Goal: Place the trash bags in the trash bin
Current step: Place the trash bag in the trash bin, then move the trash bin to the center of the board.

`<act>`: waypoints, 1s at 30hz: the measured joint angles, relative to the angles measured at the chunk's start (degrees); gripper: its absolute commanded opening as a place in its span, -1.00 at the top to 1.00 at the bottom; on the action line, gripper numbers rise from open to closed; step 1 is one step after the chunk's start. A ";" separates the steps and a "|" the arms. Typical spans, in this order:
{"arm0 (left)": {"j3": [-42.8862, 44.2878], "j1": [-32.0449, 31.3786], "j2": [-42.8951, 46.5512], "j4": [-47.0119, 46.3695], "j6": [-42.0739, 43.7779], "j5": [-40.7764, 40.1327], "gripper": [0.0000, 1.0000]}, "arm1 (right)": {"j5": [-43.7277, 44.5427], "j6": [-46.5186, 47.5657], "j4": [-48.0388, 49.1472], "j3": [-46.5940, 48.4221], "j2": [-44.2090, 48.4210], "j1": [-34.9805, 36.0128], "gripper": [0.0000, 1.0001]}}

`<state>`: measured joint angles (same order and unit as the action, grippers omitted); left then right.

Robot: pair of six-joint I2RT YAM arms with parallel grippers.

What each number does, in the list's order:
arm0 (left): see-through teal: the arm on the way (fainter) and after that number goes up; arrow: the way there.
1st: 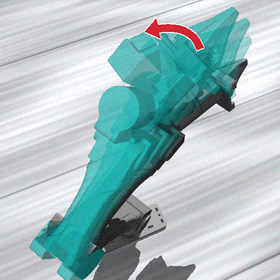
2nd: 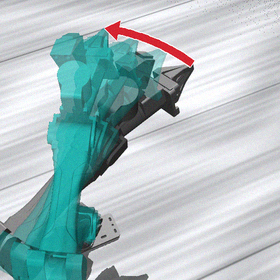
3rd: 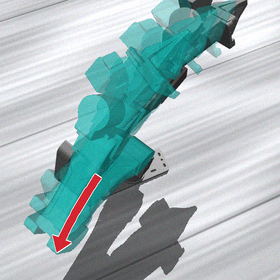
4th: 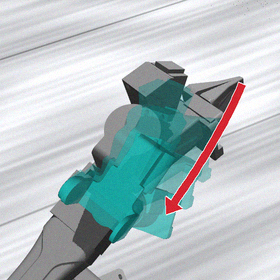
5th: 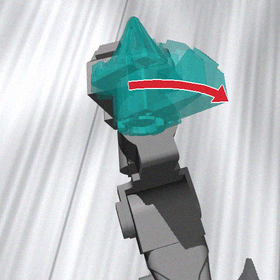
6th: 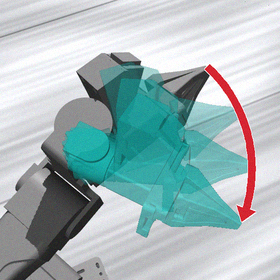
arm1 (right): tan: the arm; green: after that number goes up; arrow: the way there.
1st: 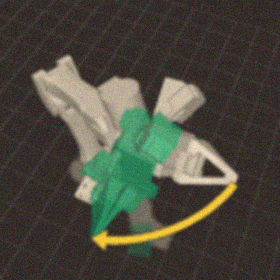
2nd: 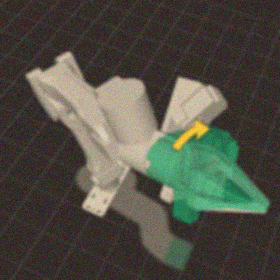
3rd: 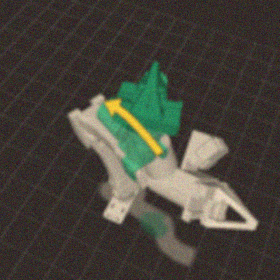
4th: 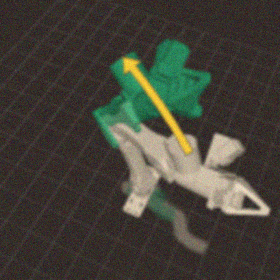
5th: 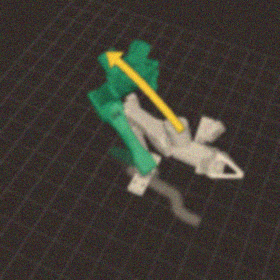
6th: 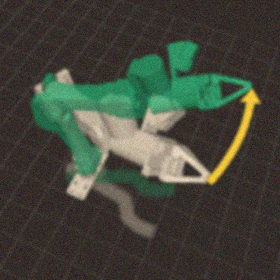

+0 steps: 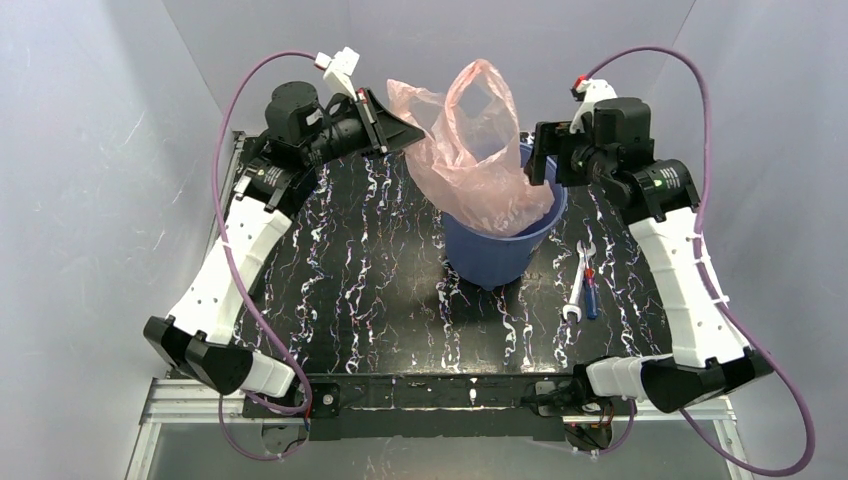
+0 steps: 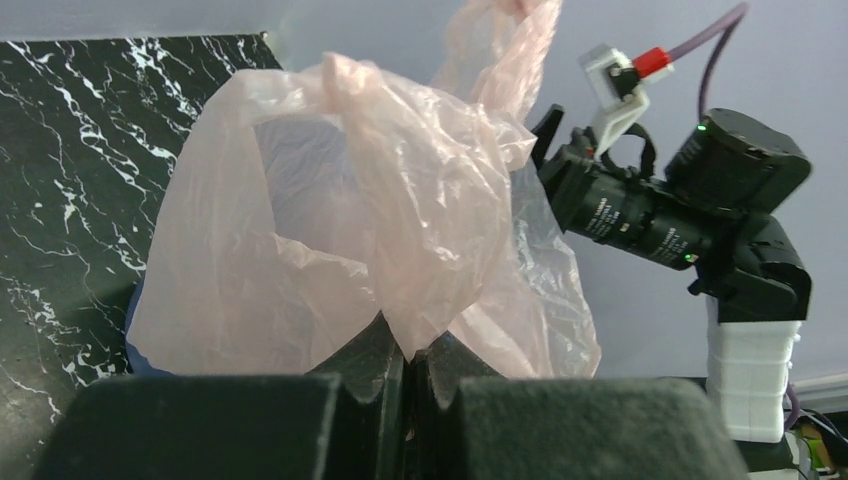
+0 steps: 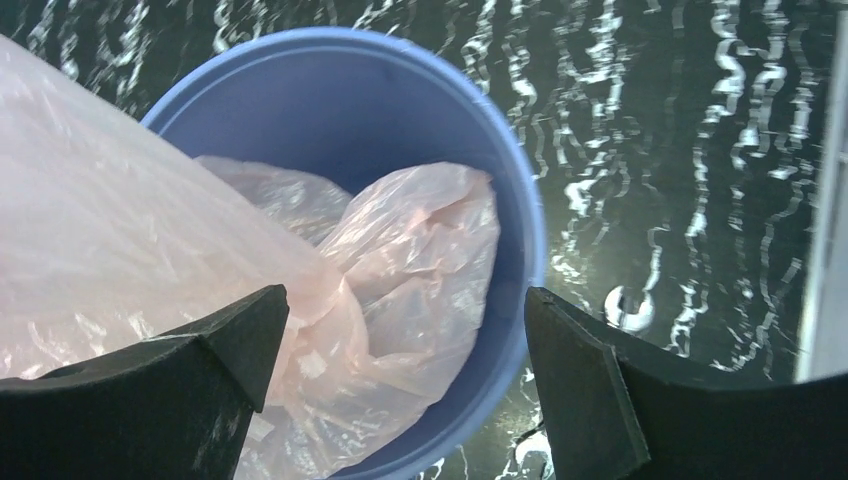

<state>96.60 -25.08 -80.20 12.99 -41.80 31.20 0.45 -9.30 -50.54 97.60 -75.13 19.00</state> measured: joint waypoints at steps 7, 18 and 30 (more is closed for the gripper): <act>0.72 -1.22 -2.95 -0.59 -0.39 0.00 1.00 | 11.91 -1.49 0.37 -0.28 3.10 -0.81 -0.89; 4.81 -7.30 -6.82 -0.17 0.70 -0.94 1.00 | 1.03 -4.20 1.97 -9.53 0.07 -12.92 -0.39; 3.63 -7.30 -6.71 1.99 2.86 -3.04 1.00 | -13.31 -8.37 6.29 -14.58 -0.42 -13.75 0.22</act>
<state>100.22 -32.38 -86.91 14.98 -38.94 28.16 -12.86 -17.67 -44.25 83.02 -75.55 5.26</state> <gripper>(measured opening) 0.008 0.414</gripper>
